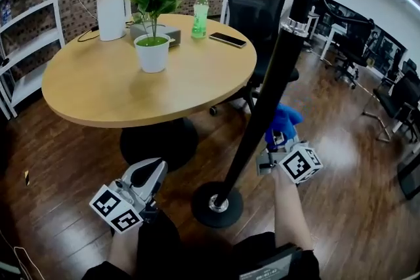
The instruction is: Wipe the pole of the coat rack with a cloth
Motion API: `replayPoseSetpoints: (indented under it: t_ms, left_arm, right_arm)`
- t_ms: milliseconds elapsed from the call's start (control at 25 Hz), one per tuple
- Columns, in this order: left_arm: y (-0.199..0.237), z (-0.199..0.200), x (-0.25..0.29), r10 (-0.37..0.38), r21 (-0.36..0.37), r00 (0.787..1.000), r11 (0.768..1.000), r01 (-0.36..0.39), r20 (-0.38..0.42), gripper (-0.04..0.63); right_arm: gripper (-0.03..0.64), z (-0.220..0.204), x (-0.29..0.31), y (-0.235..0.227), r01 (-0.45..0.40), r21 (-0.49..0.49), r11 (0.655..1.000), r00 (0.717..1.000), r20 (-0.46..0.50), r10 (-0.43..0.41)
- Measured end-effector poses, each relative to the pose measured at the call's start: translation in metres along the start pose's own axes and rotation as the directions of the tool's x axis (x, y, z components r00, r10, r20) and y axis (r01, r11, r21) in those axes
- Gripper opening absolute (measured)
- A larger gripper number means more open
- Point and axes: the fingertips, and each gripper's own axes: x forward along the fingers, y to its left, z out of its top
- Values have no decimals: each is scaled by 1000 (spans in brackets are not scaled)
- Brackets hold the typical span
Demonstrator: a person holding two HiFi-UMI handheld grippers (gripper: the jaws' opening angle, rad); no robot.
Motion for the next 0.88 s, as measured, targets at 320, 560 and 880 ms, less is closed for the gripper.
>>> replayPoseSetpoints:
  t_ms: [320, 560, 880]
  left_arm:
    - [3, -39, 10, 3, -34, 998, 999, -5, -69, 0]
    - [3, -67, 11, 14, -52, 994, 998, -19, -109, 0]
    - [2, -61, 15, 14, -41, 994, 999, -18, -106, 0]
  right_arm:
    - [21, -213, -98, -93, 220, 353, 909, 957, -257, -132]
    - [21, -336, -178, -135, 402, 433, 807, 871, -453, -191]
    - [20, -316, -165, -122, 381, 424, 821, 878, -444, -178]
